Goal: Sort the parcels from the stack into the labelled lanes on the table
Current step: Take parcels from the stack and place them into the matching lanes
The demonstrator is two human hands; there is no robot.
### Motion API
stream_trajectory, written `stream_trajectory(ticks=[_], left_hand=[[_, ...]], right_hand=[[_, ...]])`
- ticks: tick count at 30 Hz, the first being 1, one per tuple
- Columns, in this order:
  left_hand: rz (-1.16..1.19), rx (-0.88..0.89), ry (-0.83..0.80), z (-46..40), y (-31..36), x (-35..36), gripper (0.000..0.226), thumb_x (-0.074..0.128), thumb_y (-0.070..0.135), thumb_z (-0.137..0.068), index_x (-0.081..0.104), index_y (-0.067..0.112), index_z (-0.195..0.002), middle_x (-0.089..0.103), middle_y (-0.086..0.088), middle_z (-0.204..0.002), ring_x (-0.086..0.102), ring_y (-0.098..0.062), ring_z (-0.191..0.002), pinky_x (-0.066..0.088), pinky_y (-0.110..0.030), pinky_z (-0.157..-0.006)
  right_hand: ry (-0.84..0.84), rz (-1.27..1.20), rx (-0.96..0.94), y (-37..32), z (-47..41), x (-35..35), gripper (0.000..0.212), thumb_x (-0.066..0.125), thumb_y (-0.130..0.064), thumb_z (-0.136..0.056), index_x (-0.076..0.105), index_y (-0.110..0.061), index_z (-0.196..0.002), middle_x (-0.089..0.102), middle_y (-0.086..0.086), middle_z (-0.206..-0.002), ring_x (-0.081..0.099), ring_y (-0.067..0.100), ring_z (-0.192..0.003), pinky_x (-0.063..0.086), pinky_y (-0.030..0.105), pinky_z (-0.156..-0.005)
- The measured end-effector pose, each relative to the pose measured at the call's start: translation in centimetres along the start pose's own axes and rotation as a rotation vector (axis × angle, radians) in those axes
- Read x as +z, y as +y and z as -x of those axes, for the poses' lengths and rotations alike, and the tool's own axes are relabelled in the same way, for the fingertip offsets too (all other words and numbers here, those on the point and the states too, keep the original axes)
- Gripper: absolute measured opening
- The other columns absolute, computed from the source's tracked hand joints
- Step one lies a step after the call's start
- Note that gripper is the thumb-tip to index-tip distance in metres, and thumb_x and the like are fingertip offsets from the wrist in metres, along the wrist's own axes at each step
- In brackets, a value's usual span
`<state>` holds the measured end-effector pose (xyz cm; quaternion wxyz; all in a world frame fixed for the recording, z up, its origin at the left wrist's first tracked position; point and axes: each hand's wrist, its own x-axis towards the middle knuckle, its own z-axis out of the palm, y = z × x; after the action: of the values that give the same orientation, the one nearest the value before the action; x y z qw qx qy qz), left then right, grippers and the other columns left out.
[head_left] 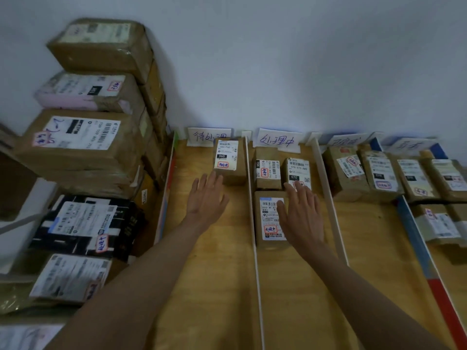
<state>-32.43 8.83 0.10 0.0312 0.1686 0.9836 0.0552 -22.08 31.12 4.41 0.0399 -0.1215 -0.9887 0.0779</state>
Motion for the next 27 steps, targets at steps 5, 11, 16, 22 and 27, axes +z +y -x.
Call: stream_trajectory(ticks=[5,11,16,22,27], left_hand=[[-0.025,-0.045,0.06,7.7,0.7,-5.3,0.057,0.034,0.045,-0.101,0.034,0.017,-0.151,0.033,-0.003,-0.156,0.026,-0.025,-0.145,0.018,-0.044,-0.12],[-0.088,-0.09,0.115,16.4,0.6,-10.0,0.058,0.028,0.049,-0.101,0.035,0.017,-0.149,0.036,-0.005,-0.154,0.029,-0.024,-0.144,0.017,-0.044,-0.122],[-0.105,-0.141,0.206,22.2,-1.0,-14.1,0.055,0.03,0.046,-0.102,0.043,0.015,-0.144,0.041,-0.006,-0.151,0.034,-0.025,-0.14,0.02,-0.045,-0.12],[-0.132,-0.253,0.273,26.8,-4.9,-17.9,0.05,0.033,0.047,-0.101,0.046,0.018,-0.14,0.049,-0.004,-0.143,0.041,-0.023,-0.136,0.024,-0.045,-0.119],[-0.139,-0.318,0.27,28.0,-9.1,-20.0,0.052,0.032,0.048,-0.101,0.042,0.018,-0.143,0.044,-0.006,-0.149,0.035,-0.025,-0.14,0.02,-0.046,-0.12]], right_hand=[[0.024,-0.036,-0.045,-1.9,3.7,-3.5,0.051,0.035,-0.041,-0.102,0.037,-0.017,-0.148,0.037,0.011,-0.154,0.029,0.03,-0.146,0.023,0.047,-0.119],[0.055,-0.079,-0.114,-4.4,9.4,-7.2,0.05,0.04,-0.038,-0.102,0.041,-0.012,-0.145,0.044,0.013,-0.149,0.037,0.032,-0.14,0.027,0.048,-0.118],[0.07,-0.118,-0.219,-7.1,12.4,-9.6,0.048,0.037,-0.039,-0.102,0.041,-0.017,-0.144,0.045,0.008,-0.148,0.039,0.028,-0.138,0.029,0.047,-0.116],[0.12,-0.119,-0.31,-11.2,13.8,-11.5,0.045,0.038,-0.038,-0.102,0.046,-0.012,-0.138,0.053,0.009,-0.137,0.046,0.029,-0.128,0.033,0.044,-0.11],[0.114,-0.149,-0.349,-15.2,13.3,-12.3,0.048,0.035,-0.04,-0.103,0.044,-0.014,-0.141,0.054,0.009,-0.137,0.048,0.029,-0.127,0.035,0.043,-0.107]])
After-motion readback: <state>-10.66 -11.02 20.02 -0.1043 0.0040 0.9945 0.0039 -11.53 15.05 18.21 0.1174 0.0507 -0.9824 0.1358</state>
